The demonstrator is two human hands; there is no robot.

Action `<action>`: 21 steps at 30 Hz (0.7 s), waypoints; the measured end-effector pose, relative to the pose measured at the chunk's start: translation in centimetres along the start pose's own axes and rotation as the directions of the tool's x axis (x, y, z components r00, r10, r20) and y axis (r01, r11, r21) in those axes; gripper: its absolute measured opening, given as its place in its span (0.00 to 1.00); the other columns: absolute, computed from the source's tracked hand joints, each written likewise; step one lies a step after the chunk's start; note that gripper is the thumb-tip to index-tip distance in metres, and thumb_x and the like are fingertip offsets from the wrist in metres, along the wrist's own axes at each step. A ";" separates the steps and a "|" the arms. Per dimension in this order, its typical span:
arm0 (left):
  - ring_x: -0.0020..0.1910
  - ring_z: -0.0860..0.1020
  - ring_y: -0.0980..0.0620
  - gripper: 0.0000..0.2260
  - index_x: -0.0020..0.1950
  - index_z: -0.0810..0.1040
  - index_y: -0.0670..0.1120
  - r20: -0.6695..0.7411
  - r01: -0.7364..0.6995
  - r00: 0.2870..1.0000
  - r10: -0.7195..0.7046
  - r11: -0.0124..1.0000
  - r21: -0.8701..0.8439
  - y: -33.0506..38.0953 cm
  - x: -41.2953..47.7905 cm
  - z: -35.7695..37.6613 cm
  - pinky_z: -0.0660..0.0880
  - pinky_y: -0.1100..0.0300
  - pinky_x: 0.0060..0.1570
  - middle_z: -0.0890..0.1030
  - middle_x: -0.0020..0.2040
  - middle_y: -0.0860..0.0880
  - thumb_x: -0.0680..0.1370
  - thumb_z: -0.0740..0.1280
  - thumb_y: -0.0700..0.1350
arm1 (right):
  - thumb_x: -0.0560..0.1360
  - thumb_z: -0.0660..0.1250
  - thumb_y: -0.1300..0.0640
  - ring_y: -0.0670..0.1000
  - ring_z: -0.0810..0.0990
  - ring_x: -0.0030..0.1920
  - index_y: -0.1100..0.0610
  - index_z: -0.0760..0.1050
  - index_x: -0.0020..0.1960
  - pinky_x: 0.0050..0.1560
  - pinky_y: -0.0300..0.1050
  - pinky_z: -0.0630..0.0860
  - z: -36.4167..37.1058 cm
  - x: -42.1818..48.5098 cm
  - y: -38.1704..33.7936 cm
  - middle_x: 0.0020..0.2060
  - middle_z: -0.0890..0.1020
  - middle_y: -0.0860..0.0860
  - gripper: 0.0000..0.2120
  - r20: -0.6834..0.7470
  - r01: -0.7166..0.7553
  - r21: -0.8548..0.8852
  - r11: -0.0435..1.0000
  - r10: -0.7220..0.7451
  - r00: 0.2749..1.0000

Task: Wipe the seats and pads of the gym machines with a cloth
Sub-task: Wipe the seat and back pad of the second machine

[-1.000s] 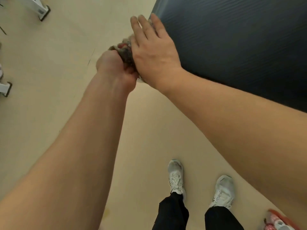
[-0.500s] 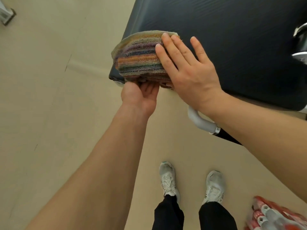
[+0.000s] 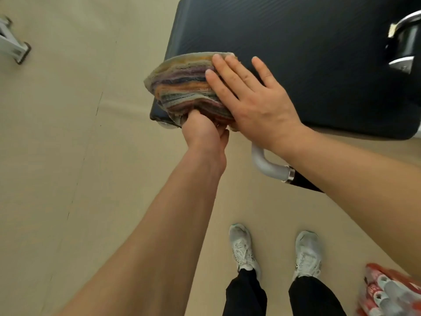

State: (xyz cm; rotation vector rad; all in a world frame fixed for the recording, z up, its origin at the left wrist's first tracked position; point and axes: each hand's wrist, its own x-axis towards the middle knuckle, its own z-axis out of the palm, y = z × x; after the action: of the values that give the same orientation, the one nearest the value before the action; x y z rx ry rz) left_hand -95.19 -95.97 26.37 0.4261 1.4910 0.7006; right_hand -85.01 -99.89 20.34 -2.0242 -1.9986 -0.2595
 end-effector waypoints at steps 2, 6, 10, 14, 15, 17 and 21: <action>0.56 0.83 0.46 0.16 0.68 0.77 0.48 0.023 0.041 0.999 -0.043 0.997 0.058 -1.8 -0.5 1.0 0.77 0.59 0.41 0.83 0.61 0.44 0.84 0.56 0.48 | 0.86 0.50 0.51 0.57 0.51 0.81 0.56 0.47 0.83 0.79 0.62 0.50 -0.1 -3.5 2.8 0.82 0.51 0.57 0.28 0.062 -0.022 -0.033 0.999 0.024 0.998; 0.55 0.83 0.45 0.14 0.64 0.78 0.47 -0.023 0.032 0.999 -0.028 0.974 0.224 -3.7 -1.0 2.1 0.80 0.53 0.51 0.84 0.57 0.44 0.82 0.58 0.43 | 0.86 0.53 0.48 0.56 0.51 0.81 0.55 0.47 0.83 0.79 0.62 0.50 -0.3 -6.5 5.3 0.82 0.51 0.57 0.30 0.122 -0.071 -0.056 0.996 0.078 0.989; 0.48 0.85 0.54 0.12 0.54 0.81 0.47 0.097 -0.044 0.995 -0.022 0.775 0.630 -2.0 -3.3 1.5 0.78 0.54 0.49 0.87 0.49 0.48 0.82 0.58 0.41 | 0.84 0.59 0.47 0.56 0.51 0.82 0.55 0.46 0.83 0.79 0.63 0.51 -0.6 -8.6 6.4 0.82 0.50 0.56 0.34 0.184 -0.186 -0.079 0.979 0.198 0.963; 0.47 0.85 0.52 0.09 0.46 0.85 0.50 0.359 -0.351 0.929 0.088 0.512 0.784 -2.0 -6.1 2.4 0.79 0.53 0.49 0.87 0.41 0.53 0.79 0.64 0.42 | 0.79 0.67 0.51 0.57 0.53 0.81 0.57 0.47 0.83 0.79 0.61 0.53 -2.6 -12.7 7.9 0.82 0.52 0.57 0.40 0.297 -0.426 -0.104 0.899 0.437 0.849; 0.47 0.85 0.51 0.09 0.45 0.84 0.51 0.418 -0.422 0.900 0.123 0.487 0.764 -2.5 -6.4 3.1 0.81 0.51 0.52 0.87 0.42 0.53 0.79 0.65 0.42 | 0.79 0.66 0.53 0.57 0.53 0.81 0.58 0.49 0.82 0.79 0.59 0.53 -3.1 -13.1 7.5 0.81 0.53 0.58 0.39 0.314 -0.479 -0.087 0.873 0.481 0.819; 0.50 0.83 0.56 0.11 0.56 0.84 0.51 0.519 -0.536 0.838 0.170 0.442 0.719 -4.1 -7.1 4.8 0.81 0.53 0.56 0.85 0.45 0.58 0.80 0.65 0.42 | 0.80 0.60 0.52 0.59 0.53 0.81 0.60 0.52 0.82 0.79 0.57 0.54 -4.1 -12.9 6.1 0.81 0.54 0.60 0.34 0.353 -0.543 -0.010 0.839 0.511 0.784; 0.60 0.77 0.62 0.19 0.72 0.74 0.54 0.618 -0.667 0.743 0.255 0.214 0.714 -6.9 -8.5 7.2 0.70 0.66 0.64 0.80 0.61 0.60 0.82 0.60 0.41 | 0.83 0.49 0.49 0.59 0.40 0.81 0.62 0.43 0.82 0.81 0.54 0.48 -5.5 -10.8 5.8 0.81 0.42 0.61 0.33 0.524 -0.643 0.168 0.747 0.485 0.701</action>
State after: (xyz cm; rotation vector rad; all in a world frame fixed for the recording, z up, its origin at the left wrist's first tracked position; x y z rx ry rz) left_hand -86.52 -105.50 28.62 1.9073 1.2163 0.0970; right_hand -79.13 -111.88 21.56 -2.4790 -1.3382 0.7110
